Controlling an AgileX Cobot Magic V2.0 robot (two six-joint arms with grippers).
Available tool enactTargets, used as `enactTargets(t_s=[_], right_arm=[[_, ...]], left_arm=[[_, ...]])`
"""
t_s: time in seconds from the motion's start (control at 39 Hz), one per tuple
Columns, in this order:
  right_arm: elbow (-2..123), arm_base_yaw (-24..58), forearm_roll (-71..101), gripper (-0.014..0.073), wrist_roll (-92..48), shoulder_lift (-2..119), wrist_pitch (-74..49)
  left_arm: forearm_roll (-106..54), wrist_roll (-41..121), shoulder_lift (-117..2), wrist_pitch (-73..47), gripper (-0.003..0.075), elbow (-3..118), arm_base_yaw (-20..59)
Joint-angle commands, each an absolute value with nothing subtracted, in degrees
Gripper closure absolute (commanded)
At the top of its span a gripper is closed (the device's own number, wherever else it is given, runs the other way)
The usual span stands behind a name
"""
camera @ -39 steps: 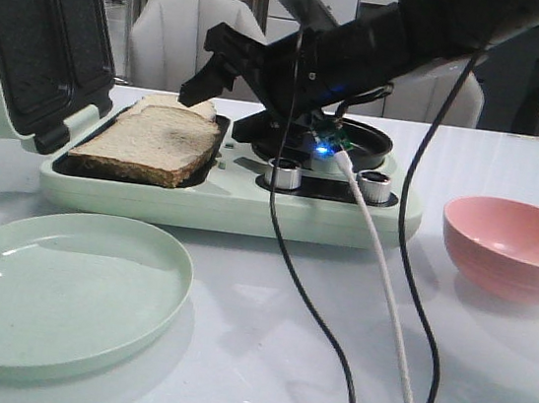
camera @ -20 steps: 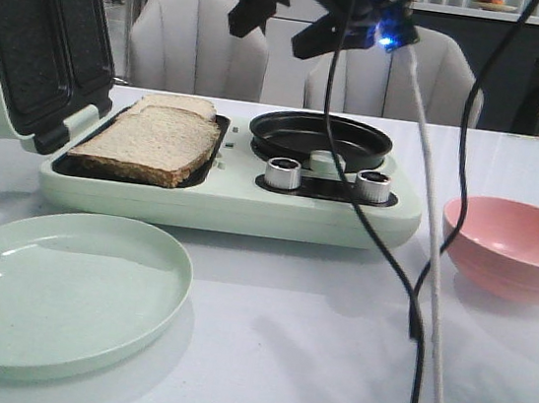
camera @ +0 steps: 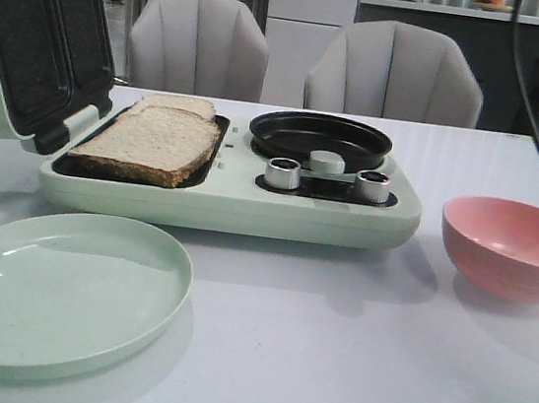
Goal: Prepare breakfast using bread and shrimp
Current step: 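Release the bread and raise the right gripper away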
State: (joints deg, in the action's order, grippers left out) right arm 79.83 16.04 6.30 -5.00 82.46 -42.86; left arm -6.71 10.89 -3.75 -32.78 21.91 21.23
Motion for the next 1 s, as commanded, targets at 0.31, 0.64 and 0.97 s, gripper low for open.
enactTargets(t_s=[0.31,0.64,0.97], right_arm=[[49.79,15.31,10.33,-0.001,-4.77,52.54,-17.1],[28.79,15.31,10.28,-0.001,-4.77,29.14,-9.49],[15.24,15.31,10.21,-0.001,-4.77,3.98,-9.31]], left_arm=[[-7.68,10.78,-4.52,-27.98,0.0515,23.46,21.29],[-7.68,10.78,-4.52,-27.98,0.0515,23.46,21.29],[-7.68,10.78,-4.52,-27.98,0.0515,23.46,21.29]])
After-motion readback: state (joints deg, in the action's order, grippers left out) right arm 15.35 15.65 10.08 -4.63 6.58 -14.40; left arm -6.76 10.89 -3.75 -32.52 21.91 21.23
